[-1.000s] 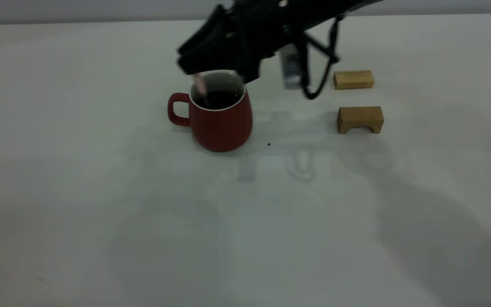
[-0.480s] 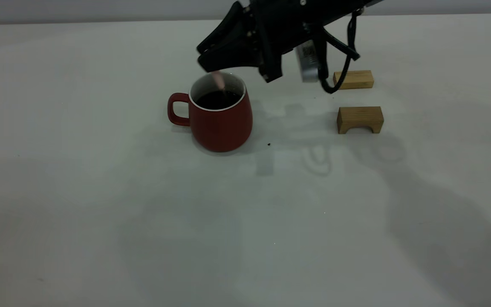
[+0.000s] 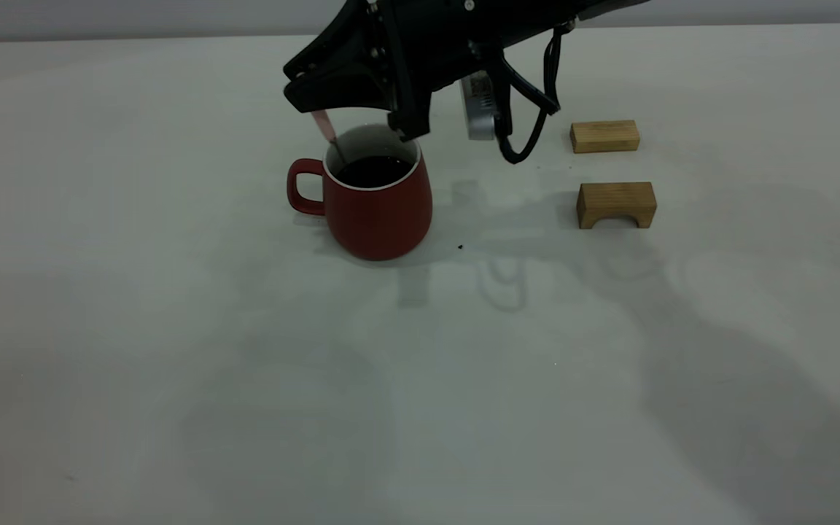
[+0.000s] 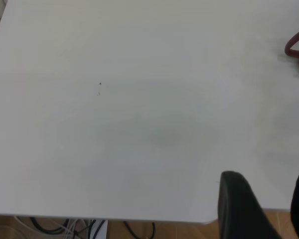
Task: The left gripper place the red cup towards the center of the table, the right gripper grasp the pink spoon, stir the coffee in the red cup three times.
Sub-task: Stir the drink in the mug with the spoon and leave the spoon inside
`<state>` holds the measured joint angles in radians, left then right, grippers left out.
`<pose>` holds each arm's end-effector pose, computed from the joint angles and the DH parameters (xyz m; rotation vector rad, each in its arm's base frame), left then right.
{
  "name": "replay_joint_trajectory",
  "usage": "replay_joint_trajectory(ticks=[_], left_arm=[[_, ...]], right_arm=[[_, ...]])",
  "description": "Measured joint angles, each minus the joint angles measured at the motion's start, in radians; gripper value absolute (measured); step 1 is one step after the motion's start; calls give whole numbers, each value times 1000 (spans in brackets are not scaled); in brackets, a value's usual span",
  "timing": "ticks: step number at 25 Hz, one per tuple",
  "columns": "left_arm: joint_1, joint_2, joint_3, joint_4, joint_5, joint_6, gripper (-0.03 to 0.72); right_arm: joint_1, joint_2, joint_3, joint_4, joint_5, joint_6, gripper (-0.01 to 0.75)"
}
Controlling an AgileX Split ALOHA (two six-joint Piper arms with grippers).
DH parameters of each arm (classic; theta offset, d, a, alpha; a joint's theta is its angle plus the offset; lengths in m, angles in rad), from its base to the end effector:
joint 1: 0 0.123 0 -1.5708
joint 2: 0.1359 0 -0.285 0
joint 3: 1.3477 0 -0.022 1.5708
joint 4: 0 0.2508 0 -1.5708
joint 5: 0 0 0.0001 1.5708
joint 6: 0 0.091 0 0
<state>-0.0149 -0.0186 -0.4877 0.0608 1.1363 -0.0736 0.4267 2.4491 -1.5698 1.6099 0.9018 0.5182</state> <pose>-0.0096 0.0052 0.2679 -0.0678 2.1110 0.0207 0.4032 0.2617 0.0723 -1.3715 -1.7920 -1.2283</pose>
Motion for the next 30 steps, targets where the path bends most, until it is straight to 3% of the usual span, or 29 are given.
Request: replay_joint_trajectory(ticks=[14, 17, 24, 27, 30], left_arm=[[0, 0, 0, 0, 0, 0, 333], [0, 0, 0, 0, 0, 0, 333], [0, 0, 0, 0, 0, 0, 333], [0, 0, 0, 0, 0, 0, 332], [0, 0, 0, 0, 0, 0, 332]], right_arm=[[-6, 0, 0, -110, -4, -61, 160], [-6, 0, 0, -121, -1, -61, 235], [-7, -13, 0, -227, -1, -61, 573], [-11, -77, -3, -329, -1, -61, 620], [-24, -182, -5, -437, 4, -61, 599]])
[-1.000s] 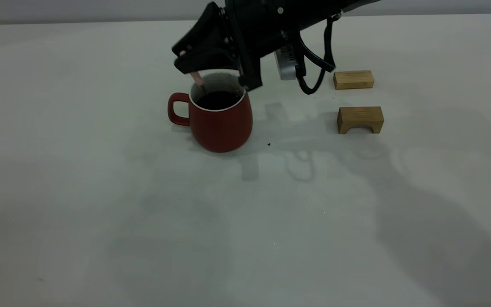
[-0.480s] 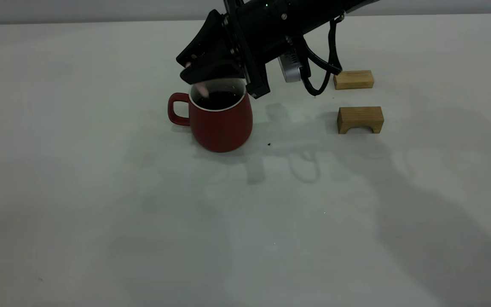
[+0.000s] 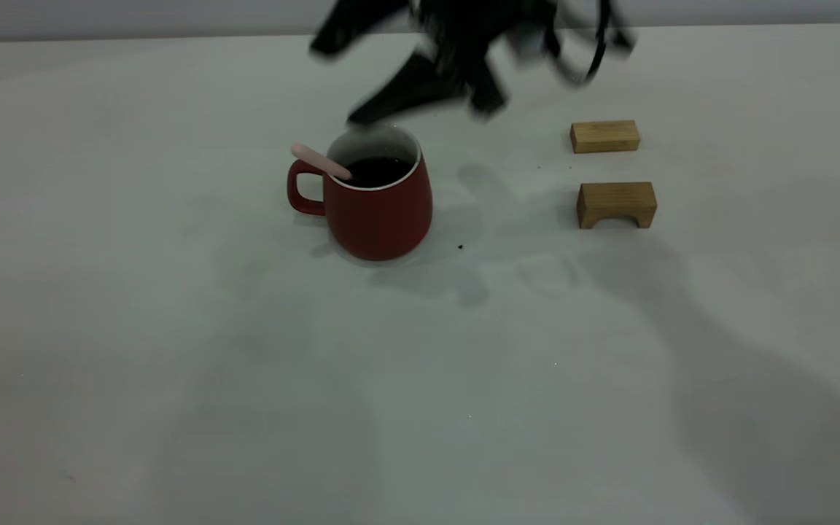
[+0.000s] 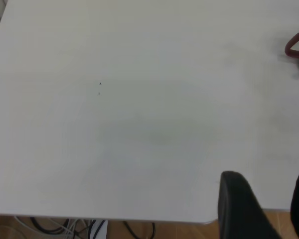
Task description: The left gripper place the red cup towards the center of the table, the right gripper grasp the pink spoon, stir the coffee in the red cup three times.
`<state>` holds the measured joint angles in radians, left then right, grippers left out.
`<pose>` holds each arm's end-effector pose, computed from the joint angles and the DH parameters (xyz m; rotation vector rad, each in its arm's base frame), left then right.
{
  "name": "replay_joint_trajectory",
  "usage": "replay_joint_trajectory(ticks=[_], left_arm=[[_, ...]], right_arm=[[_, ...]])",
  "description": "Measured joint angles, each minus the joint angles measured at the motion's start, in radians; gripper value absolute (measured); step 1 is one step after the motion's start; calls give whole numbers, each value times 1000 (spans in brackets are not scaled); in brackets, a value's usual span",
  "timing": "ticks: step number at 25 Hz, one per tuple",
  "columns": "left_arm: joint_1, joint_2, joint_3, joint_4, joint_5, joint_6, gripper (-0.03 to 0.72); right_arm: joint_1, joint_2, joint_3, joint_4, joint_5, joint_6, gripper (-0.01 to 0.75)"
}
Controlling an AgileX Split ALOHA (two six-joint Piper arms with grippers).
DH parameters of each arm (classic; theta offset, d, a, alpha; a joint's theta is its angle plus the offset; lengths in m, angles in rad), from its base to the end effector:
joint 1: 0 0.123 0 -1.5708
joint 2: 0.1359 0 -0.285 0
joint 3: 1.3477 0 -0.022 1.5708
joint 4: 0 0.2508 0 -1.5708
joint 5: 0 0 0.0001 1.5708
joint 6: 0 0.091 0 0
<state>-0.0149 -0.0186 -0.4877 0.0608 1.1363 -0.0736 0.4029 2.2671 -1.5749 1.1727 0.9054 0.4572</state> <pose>-0.0096 0.0052 0.2679 -0.0678 2.1110 0.0207 0.3972 0.2411 0.1356 -1.0006 -2.3487 -1.1847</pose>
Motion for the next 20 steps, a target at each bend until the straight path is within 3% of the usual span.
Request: replay_joint_trajectory(ticks=[7, 14, 20], left_arm=[[0, 0, 0, 0, 0, 0, 332], [0, 0, 0, 0, 0, 0, 332], [0, 0, 0, 0, 0, 0, 332]], right_arm=[[-4, -268, 0, -253, 44, -29, 465], [-12, -539, 0, -479, 292, -345, 340], [-12, -787, 79, -708, 317, -445, 251]])
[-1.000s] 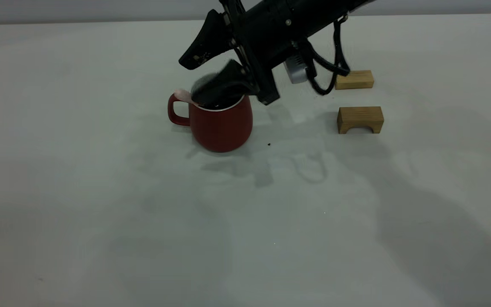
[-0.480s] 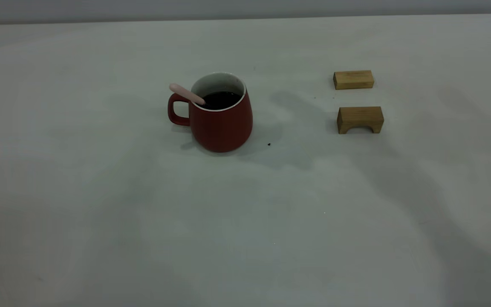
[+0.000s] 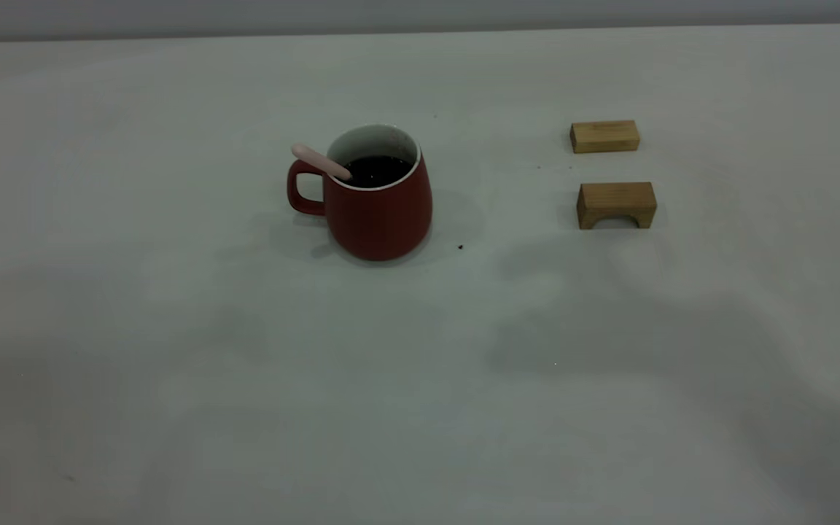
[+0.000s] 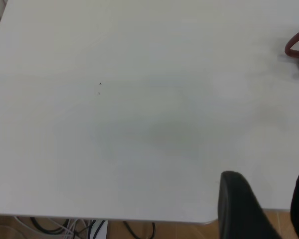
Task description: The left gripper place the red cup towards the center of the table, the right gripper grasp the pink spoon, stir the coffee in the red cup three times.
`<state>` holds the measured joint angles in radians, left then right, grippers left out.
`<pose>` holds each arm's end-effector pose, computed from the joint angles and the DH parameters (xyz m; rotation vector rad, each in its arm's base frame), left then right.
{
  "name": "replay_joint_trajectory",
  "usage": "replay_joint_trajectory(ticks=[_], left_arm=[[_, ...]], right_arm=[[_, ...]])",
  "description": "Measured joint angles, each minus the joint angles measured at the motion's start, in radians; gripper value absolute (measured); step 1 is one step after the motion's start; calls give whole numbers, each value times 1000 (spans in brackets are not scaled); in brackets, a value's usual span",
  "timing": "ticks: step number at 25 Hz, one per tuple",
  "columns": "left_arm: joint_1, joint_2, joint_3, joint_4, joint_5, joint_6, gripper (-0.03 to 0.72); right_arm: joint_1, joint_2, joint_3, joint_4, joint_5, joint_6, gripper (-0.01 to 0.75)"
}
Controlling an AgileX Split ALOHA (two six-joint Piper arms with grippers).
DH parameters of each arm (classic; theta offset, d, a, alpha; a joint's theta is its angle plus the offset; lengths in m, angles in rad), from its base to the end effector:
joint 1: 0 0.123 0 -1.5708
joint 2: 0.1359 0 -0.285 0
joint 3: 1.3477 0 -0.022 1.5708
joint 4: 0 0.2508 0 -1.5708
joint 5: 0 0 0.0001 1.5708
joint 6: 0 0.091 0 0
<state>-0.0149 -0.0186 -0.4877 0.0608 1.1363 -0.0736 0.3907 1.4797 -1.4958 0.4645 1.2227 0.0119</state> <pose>-0.0096 0.0052 0.2679 -0.0678 2.1110 0.0207 0.2615 0.1492 0.3825 -0.4295 2.6651 0.7606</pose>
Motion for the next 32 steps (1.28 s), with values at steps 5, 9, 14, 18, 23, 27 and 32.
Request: replay_joint_trajectory(ticks=[5, 9, 14, 18, 23, 27, 32], left_arm=[[0, 0, 0, 0, 0, 0, 332], [0, 0, 0, 0, 0, 0, 332], [0, 0, 0, 0, 0, 0, 332], [0, 0, 0, 0, 0, 0, 332], [0, 0, 0, 0, 0, 0, 332], [0, 0, 0, 0, 0, 0, 332], [0, 0, 0, 0, 0, 0, 332]], right_arm=[[0, -267, 188, -187, 14, -12, 226], [-3, -498, 347, -315, 15, -34, 226], [-115, -808, 527, -357, 15, -50, 230], [-232, -1062, 680, -376, 15, -78, 234], [-332, -1283, 880, -382, 4, -101, 236], [-382, -1392, 987, -406, -48, -103, 236], [-406, -1458, 1023, -427, -81, -103, 236]])
